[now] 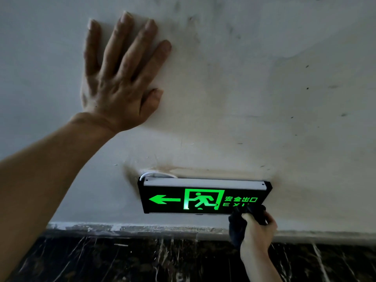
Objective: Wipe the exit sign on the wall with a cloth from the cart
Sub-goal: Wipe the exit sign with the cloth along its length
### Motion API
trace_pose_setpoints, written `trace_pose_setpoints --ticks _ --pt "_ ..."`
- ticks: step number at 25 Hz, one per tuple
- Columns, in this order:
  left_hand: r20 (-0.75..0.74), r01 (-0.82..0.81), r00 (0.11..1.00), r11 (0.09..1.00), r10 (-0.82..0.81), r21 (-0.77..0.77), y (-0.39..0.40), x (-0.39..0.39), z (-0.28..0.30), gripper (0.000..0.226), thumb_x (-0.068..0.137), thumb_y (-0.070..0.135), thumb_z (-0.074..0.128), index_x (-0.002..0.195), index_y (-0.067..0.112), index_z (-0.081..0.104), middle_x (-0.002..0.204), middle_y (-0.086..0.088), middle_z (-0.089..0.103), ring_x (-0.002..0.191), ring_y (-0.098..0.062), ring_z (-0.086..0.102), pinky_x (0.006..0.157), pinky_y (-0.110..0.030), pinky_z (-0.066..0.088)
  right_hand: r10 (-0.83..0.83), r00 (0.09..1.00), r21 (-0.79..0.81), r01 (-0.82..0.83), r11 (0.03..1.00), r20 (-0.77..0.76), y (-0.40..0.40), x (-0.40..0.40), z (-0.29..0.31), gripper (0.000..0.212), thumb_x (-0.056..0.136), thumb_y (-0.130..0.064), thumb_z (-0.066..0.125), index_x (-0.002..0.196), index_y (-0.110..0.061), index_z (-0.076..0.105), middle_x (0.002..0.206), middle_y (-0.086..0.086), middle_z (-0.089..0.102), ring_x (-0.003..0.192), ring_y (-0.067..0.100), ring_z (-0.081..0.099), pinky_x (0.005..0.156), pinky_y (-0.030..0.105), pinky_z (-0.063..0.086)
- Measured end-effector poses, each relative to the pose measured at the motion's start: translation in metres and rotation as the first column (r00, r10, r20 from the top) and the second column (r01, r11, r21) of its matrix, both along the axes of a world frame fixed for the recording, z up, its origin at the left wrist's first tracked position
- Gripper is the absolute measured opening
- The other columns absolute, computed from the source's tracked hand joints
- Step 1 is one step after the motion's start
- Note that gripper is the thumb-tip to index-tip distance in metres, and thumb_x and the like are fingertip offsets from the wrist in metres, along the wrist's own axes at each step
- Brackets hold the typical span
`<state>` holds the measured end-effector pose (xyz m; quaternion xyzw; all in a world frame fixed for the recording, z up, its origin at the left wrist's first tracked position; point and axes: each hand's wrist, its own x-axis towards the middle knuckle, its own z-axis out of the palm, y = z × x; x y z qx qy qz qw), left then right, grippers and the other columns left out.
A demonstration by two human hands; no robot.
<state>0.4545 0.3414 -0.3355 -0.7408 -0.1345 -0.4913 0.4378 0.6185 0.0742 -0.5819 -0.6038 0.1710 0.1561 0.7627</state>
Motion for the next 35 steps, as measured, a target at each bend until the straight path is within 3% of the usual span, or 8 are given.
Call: trace_pose_setpoints --ticks 3,16,18,20,21,23,28,35 --pt "-0.005 0.009 1.000 1.000 -0.009 -0.008 -0.003 0.002 -0.001 0.070 0.091 0.044 0.049 0.153 0.016 0.031 0.153 -0.012 0.030 0.140 -0.040 0.028 0.110 -0.065 0.023 0.020 1.000 0.081 -0.019 0.997 -0.012 -0.002 0.008 0.017 0.031 0.080 0.011 0.057 0.101 -0.011 0.052 0.077 0.013 0.055 0.042 0.025 0.059 0.039 0.030 0.043" --pt "-0.109 0.040 0.988 0.866 -0.108 -0.498 -0.076 -0.018 0.004 0.069 0.096 0.041 0.041 0.156 0.015 0.015 0.163 -0.013 0.019 0.149 -0.032 0.013 0.119 -0.058 0.005 0.397 0.808 0.318 -0.550 0.772 0.435 -0.057 -0.036 0.148 0.033 0.077 -0.004 0.069 0.100 -0.028 0.068 0.102 0.002 0.076 0.088 0.023 0.073 0.061 0.033 0.057" --pt "0.101 0.245 0.956 0.560 -0.276 -0.791 -0.132 -0.019 -0.027 0.068 0.095 0.047 0.038 0.155 0.025 0.015 0.163 0.002 0.019 0.150 -0.020 0.015 0.120 -0.055 0.012 0.435 0.729 0.235 -0.618 0.750 0.528 -0.059 -0.059 0.171 0.037 0.072 -0.014 0.072 0.105 -0.032 0.066 0.105 -0.002 0.074 0.089 0.022 0.074 0.061 0.035 0.058" --pt "0.506 0.420 0.790 -0.295 -0.347 -0.858 -0.193 -0.025 -0.058 0.062 0.091 0.061 0.038 0.150 0.047 0.024 0.158 0.020 0.025 0.147 -0.009 0.024 0.119 -0.052 0.023 0.500 0.618 0.056 -0.660 0.749 0.607 -0.053 -0.083 0.183 0.040 0.072 -0.022 0.073 0.107 -0.039 0.063 0.107 -0.011 0.072 0.095 0.016 0.071 0.066 0.034 0.060" --pt "0.707 0.403 0.667 -0.685 -0.234 -0.607 -0.215 -0.029 -0.069 0.061 0.089 0.066 0.042 0.147 0.048 0.034 0.155 0.016 0.037 0.143 -0.011 0.034 0.115 -0.051 0.032 0.557 0.541 -0.072 -0.674 0.735 0.630 -0.049 -0.095 0.183 0.039 0.072 -0.027 0.071 0.106 -0.044 0.061 0.107 -0.018 0.069 0.099 0.012 0.069 0.072 0.034 0.061" --pt "0.853 0.301 0.504 -0.953 0.135 -0.027 -0.236 -0.038 -0.088 0.064 0.082 0.062 0.057 0.138 0.030 0.055 0.140 -0.004 0.059 0.129 -0.022 0.054 0.099 -0.046 0.051 0.685 0.367 -0.380 -0.624 0.683 0.630 -0.041 -0.111 0.180 0.038 0.076 -0.042 0.063 0.112 -0.050 0.054 0.106 -0.029 0.064 0.108 0.000 0.058 0.091 0.038 0.055" --pt "0.778 0.506 0.451 -0.843 0.437 0.180 -0.229 -0.062 -0.106 0.053 0.082 0.030 0.069 0.131 0.015 0.059 0.122 -0.017 0.069 0.100 -0.025 0.070 0.070 -0.036 0.061 0.809 -0.178 -0.825 -0.031 0.564 0.560 -0.003 -0.088 0.184 0.066 0.092 -0.063 0.009 0.149 -0.034 0.025 0.151 -0.002 0.042 0.144 0.018 0.023 0.117 0.048 0.013" --pt "0.749 0.704 0.378 -0.695 0.545 0.150 -0.165 -0.117 -0.122 0.032 0.064 0.026 0.067 0.091 0.010 0.068 0.093 -0.010 0.062 0.079 -0.019 0.060 0.077 -0.031 0.046 0.695 -0.567 -0.397 0.570 0.719 0.442 0.091 0.008 0.258 0.062 0.096 -0.051 0.040 0.150 -0.024 0.029 0.158 0.007 0.031 0.145 0.034 0.024 0.113 0.060 0.004"
